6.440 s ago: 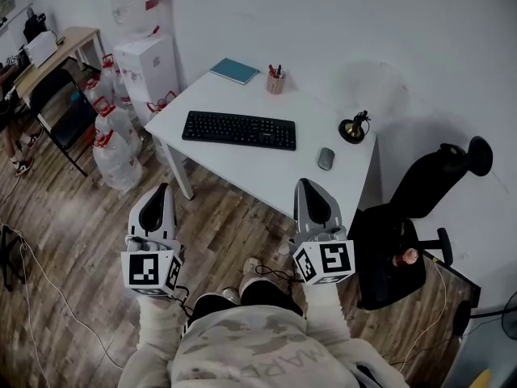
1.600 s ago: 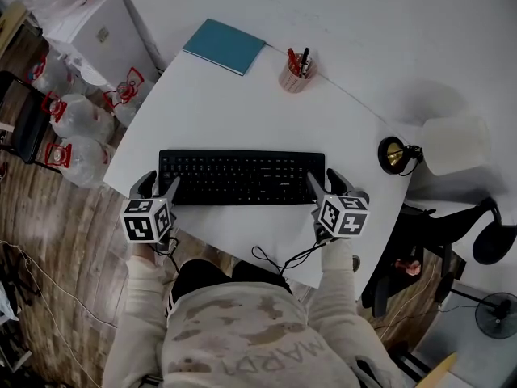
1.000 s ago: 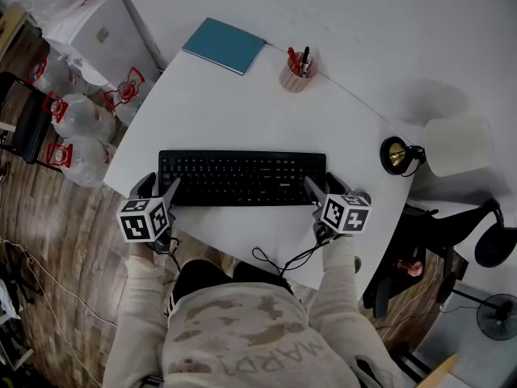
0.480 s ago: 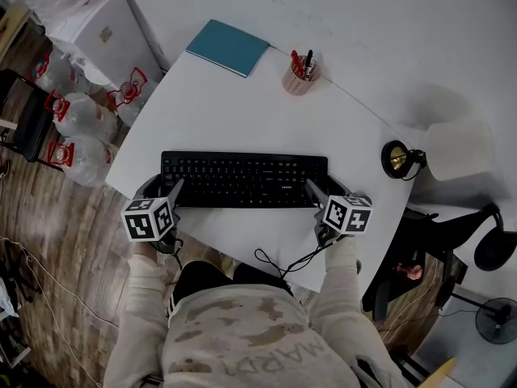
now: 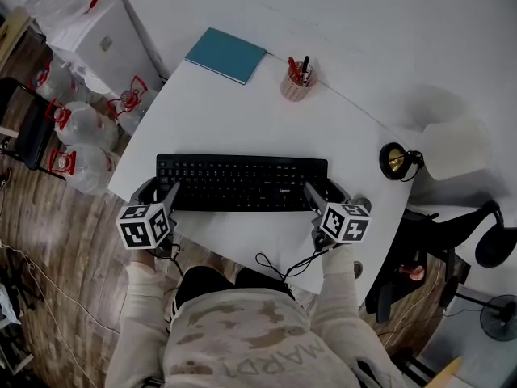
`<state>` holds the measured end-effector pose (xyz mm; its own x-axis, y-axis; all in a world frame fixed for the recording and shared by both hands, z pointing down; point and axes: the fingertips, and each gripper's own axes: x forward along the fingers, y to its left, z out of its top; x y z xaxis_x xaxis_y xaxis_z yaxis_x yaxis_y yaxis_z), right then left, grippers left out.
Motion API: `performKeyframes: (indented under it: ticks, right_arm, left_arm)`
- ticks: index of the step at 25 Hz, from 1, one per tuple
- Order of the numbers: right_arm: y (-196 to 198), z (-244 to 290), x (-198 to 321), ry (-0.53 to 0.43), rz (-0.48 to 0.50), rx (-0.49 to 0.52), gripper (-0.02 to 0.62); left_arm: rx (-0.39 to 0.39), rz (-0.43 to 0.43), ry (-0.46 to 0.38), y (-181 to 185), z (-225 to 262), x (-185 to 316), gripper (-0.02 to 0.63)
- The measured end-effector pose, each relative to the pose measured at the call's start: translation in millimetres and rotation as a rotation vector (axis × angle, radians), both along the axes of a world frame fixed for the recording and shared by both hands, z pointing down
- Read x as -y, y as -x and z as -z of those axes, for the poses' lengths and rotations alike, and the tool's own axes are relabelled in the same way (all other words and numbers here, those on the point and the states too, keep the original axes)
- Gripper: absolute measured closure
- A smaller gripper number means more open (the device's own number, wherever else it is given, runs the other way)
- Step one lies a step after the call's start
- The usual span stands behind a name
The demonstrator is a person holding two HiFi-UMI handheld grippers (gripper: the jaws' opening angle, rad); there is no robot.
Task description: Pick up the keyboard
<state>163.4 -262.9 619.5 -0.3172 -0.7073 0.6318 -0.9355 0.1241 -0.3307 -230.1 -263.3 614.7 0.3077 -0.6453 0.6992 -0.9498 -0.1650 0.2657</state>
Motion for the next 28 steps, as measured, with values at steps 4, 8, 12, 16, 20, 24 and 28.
performKeyframes:
  ticks: [4,8,12,16,20,24,28]
  right_arm:
    - [0,25,8,-0.077,-0.012,-0.024,0.308]
    - [2,49,13,-0.143,-0.022,-0.041,0.308]
    - [4,96,18,-0.251,-0.056,-0.052,0.308]
    - [2,131,30,-0.346,-0.069,-0.052,0.310]
    - [0,148,29,-0.380,-0.078,-0.063,0.310]
    - [-1,162,28,-0.412,-0.098,-0.077,0.310]
    - [-3,177,24,-0.441,-0.125,-0.078,0.310]
  left_arm:
    - [0.003,-0.007,-0.069,0,26,11,0.344]
    - [-0.001,-0.011,-0.115,2,46,19,0.344]
    - [-0.009,-0.017,-0.214,4,89,31,0.345]
    - [-0.012,-0.039,-0.325,2,126,52,0.345]
    - [-0.021,-0.051,-0.351,-1,140,56,0.345]
    - [-0.031,-0.068,-0.381,-3,153,63,0.345]
    - [-0.031,-0.094,-0.424,-6,171,70,0.345]
